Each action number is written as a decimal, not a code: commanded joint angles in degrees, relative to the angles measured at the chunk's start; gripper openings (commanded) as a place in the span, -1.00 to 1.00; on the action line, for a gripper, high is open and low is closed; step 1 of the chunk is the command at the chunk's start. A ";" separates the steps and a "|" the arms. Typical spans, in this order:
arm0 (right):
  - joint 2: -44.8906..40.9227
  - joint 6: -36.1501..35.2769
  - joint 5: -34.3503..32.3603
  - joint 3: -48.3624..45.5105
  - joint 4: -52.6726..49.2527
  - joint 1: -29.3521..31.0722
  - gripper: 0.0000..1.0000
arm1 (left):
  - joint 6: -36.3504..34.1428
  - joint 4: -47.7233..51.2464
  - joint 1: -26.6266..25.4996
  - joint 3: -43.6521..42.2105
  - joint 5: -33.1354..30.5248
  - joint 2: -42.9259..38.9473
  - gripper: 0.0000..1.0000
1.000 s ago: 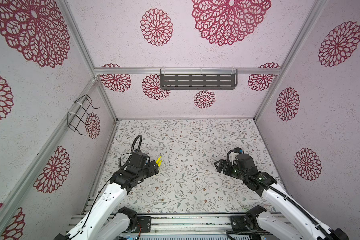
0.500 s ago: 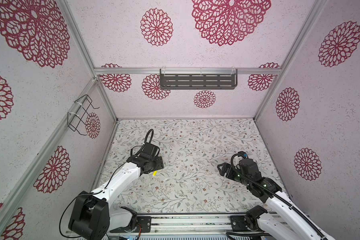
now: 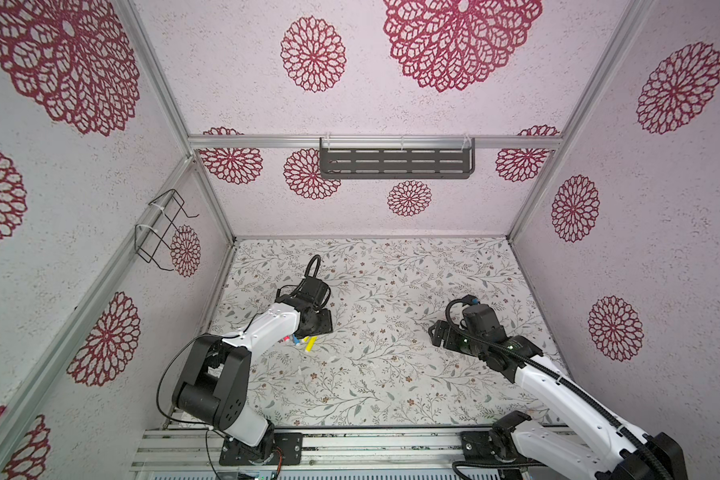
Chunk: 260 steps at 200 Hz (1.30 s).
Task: Insert the pens into the pen caps
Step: 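Lower the open left gripper around the nearer yellow highlighter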
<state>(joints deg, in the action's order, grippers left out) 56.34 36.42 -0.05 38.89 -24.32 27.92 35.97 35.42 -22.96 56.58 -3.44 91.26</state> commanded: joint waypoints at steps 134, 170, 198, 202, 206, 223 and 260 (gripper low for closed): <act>4.99 -4.69 -4.34 5.15 0.51 -0.51 0.97 | -2.63 -1.41 2.06 2.22 -1.16 7.06 0.28; 5.83 -4.95 -4.34 6.23 0.46 -0.61 0.98 | -2.40 -1.67 1.98 1.48 -0.59 7.35 0.25; 6.22 -4.67 -4.08 6.33 0.77 -0.65 0.97 | -1.96 -1.80 1.77 0.52 0.16 7.27 0.21; 6.19 -4.69 -3.99 6.36 0.84 -0.64 0.97 | -1.80 -1.84 1.65 0.39 0.18 7.19 0.19; 6.29 -4.62 -3.95 6.32 0.83 -0.59 0.98 | -1.65 -1.84 1.50 0.26 0.29 7.13 0.17; 6.36 -4.61 -3.86 6.42 0.91 -0.74 0.97 | -1.35 -2.02 0.88 -0.37 0.63 7.00 0.15; 6.55 -4.63 -3.73 7.10 0.85 -0.76 0.98 | -0.76 -2.44 0.28 -1.53 0.41 7.35 0.12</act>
<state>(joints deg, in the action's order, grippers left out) 63.00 32.51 -3.01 43.70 -23.88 27.53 34.26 34.04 -22.22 55.94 -3.29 97.69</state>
